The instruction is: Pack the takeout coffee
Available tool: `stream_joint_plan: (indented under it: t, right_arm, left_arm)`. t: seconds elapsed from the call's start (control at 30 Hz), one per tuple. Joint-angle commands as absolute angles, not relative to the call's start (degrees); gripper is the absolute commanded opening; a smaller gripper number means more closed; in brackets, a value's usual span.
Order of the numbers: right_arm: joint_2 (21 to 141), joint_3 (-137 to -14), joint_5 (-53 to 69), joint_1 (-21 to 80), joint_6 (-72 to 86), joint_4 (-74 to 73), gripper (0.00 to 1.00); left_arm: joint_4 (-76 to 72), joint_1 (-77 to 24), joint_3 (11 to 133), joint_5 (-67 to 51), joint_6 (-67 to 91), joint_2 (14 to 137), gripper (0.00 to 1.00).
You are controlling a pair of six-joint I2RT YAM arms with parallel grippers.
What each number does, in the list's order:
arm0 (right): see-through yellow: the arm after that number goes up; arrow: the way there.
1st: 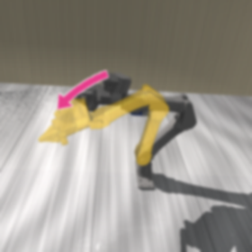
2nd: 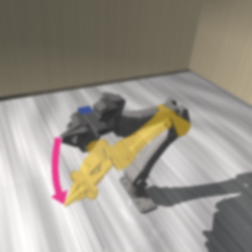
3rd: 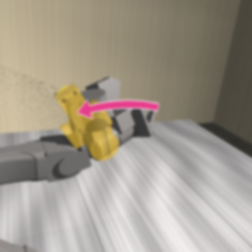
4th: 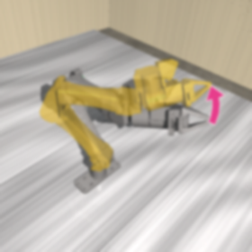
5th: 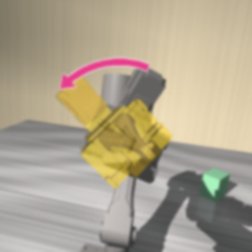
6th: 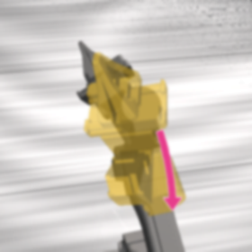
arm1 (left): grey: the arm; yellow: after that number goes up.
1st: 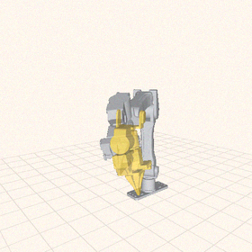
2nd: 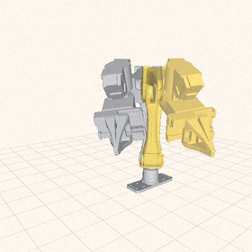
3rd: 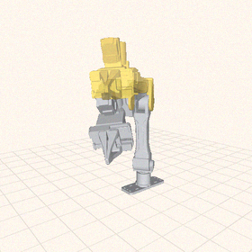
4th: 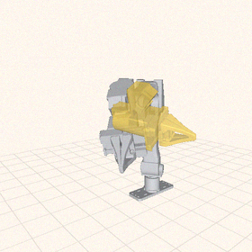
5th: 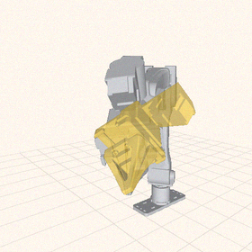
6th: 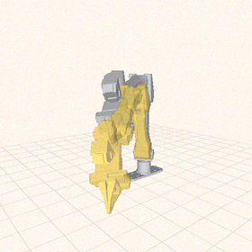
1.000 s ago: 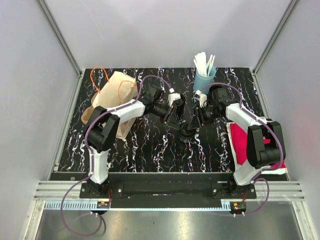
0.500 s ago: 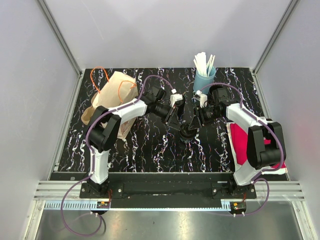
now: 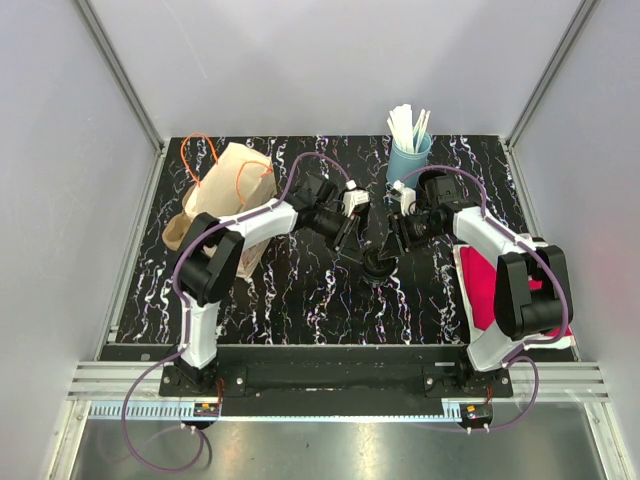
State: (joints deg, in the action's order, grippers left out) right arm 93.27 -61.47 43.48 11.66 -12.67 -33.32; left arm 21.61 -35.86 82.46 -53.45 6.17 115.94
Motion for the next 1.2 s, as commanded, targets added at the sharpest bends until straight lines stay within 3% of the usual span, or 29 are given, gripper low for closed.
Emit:
stream_joint_plan:
  t: [0.0, 0.2, 0.4, 1.17]
  right_arm:
    - [95.28, -58.18, 32.25, 12.75, -17.67, -34.28, 0.48]
    - [94.05, -58.01, 33.84, 12.83, -17.4, -34.01, 0.48]
    - [93.78, -57.66, 33.75, 12.83, -17.4, -34.01, 0.48]
    - [92.99, -57.57, 33.75, 12.83, -16.0, -33.22, 0.48]
  left_arm:
    - [22.41, -40.17, 78.57, -35.77, 2.37, 121.73, 0.02]
    - [22.41, -38.59, 81.81, -38.93, 2.46, 118.39, 0.33]
    - [23.73, -37.79, 83.58, -39.46, 0.35, 113.03, 0.48]
    - [17.84, -40.78, 75.06, -38.15, 2.37, 102.66, 0.55]
